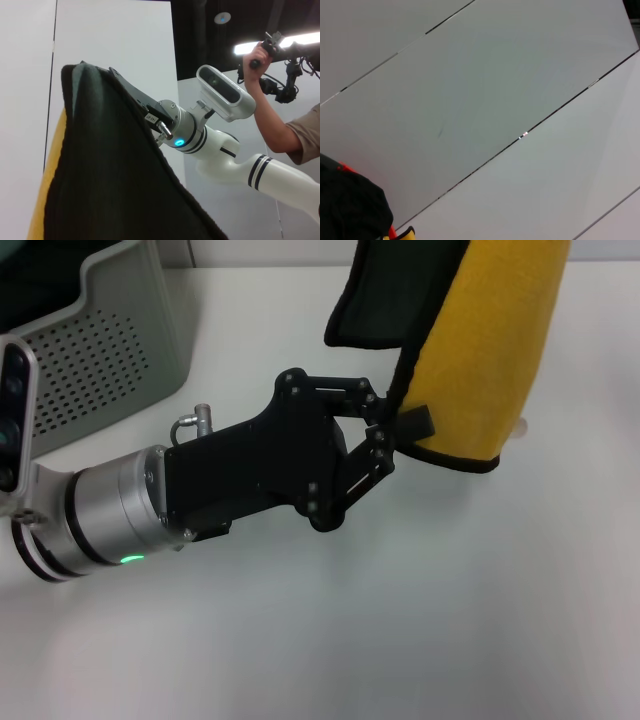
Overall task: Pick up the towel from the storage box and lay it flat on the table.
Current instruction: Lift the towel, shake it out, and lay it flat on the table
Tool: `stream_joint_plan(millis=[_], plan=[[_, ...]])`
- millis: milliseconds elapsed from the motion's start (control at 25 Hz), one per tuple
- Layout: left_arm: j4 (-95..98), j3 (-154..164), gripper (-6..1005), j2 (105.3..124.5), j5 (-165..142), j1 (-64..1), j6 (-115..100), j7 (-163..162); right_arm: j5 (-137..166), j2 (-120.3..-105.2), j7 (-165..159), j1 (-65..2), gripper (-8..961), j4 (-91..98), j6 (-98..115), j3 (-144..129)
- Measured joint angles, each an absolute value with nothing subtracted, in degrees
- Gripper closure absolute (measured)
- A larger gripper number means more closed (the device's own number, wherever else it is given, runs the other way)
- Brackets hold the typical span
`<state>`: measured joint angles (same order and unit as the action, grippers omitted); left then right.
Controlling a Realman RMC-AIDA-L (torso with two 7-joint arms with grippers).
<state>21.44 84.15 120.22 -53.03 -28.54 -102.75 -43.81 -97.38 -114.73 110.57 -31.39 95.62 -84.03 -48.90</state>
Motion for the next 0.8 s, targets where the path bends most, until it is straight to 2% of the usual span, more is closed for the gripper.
stream_joint_plan(millis=[520, 800], plan=[[21.38, 83.94, 894, 120.33, -53.03, -27.70, -103.00, -43.79, -98.38, -114.64, 110.65, -29.26, 949, 97.52, -84.03, -48.86], [20.30, 83.84, 902, 120.24, -47.75, -26.42, -104.07, -44.45, -98.99, -115.21, 110.42, -27.72, 950, 97.46, -84.85, -48.93]])
